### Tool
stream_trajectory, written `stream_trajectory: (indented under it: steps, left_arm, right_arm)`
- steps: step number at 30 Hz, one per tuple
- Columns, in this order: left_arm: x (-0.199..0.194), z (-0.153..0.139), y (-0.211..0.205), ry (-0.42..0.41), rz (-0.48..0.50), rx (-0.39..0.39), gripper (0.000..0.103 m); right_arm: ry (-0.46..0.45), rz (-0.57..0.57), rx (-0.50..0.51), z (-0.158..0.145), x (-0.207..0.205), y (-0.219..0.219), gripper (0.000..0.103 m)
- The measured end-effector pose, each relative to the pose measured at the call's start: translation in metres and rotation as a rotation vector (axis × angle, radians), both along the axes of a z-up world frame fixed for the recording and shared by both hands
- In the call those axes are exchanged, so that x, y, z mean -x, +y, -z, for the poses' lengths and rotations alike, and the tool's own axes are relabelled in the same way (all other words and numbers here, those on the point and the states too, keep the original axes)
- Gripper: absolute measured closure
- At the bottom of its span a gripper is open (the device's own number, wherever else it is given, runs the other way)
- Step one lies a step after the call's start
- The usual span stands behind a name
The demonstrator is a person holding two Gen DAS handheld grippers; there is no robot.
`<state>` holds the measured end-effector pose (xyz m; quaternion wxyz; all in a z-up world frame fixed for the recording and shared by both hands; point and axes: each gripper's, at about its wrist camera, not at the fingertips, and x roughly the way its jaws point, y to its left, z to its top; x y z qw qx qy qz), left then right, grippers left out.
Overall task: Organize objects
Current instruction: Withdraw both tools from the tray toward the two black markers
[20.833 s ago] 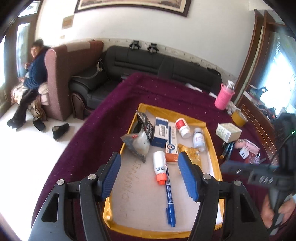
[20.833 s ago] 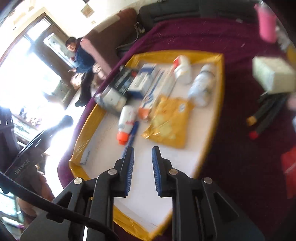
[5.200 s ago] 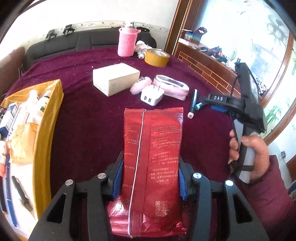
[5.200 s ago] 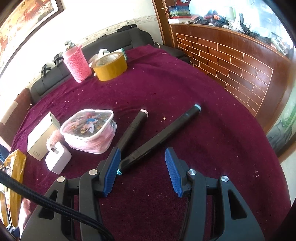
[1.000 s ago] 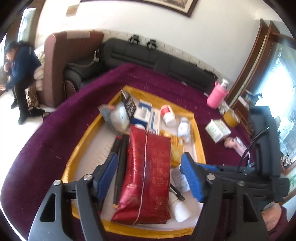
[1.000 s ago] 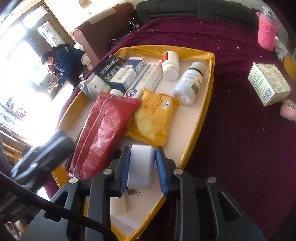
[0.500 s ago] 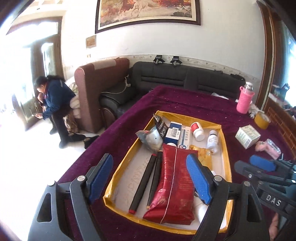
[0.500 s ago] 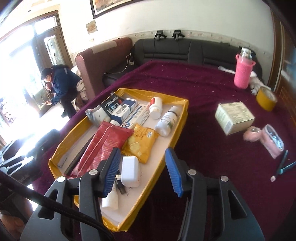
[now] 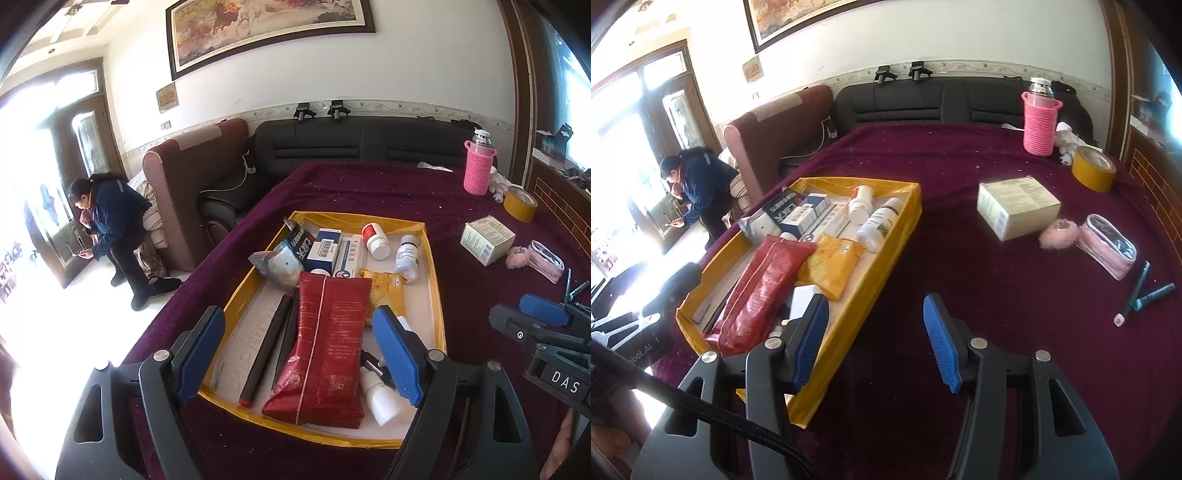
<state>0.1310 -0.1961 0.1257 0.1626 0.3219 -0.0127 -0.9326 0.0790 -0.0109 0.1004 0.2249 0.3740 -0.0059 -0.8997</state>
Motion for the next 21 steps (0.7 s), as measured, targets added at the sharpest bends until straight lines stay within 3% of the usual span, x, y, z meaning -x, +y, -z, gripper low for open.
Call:
stream_trajectory:
  steps: [12,21]
  left_arm:
    - [0.015,0.0,0.045,-0.049,0.072,0.063,0.025]
    - [0.031,0.011,0.076,-0.103,0.123,0.092,0.025]
  right_arm:
    - [-0.008,0.068,0.026,0.001,0.008,0.05,0.051]
    - [-0.032,0.186,0.061,0.006,0.028,0.111,0.051]
